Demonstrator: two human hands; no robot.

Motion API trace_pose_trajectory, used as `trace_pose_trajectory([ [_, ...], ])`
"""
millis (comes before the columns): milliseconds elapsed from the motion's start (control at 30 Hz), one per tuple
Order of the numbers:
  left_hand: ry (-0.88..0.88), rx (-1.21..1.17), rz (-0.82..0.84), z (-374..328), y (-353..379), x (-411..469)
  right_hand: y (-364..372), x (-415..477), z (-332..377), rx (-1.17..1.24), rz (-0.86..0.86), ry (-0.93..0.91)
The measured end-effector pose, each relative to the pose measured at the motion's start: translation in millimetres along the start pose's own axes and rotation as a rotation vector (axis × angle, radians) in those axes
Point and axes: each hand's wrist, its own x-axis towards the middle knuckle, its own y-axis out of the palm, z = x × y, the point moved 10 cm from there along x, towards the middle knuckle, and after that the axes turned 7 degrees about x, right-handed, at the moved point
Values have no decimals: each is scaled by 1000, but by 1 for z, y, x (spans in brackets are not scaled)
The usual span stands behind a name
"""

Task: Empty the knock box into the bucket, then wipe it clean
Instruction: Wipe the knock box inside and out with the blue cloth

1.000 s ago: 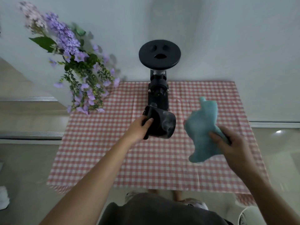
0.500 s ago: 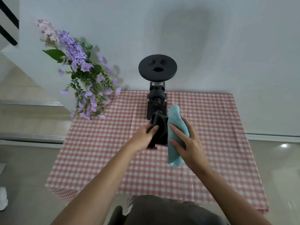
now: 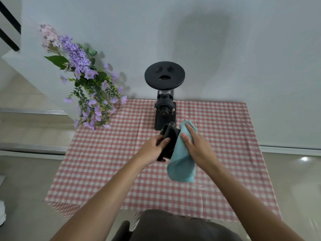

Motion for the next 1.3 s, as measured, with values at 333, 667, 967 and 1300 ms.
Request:
trace_pose_trajectory([
  [333, -69, -96, -81, 5, -8, 9, 38, -55, 5, -260, -84, -307],
  [667, 174, 188, 26, -12, 6, -12, -11, -1, 2, 214, 294, 148],
  [967, -53, -198, -98, 10, -3, -7, 20, -39, 43, -249, -43, -269],
  [1300, 46, -47, -135, -5, -11, -11, 5, -47, 27, -57, -87, -276],
])
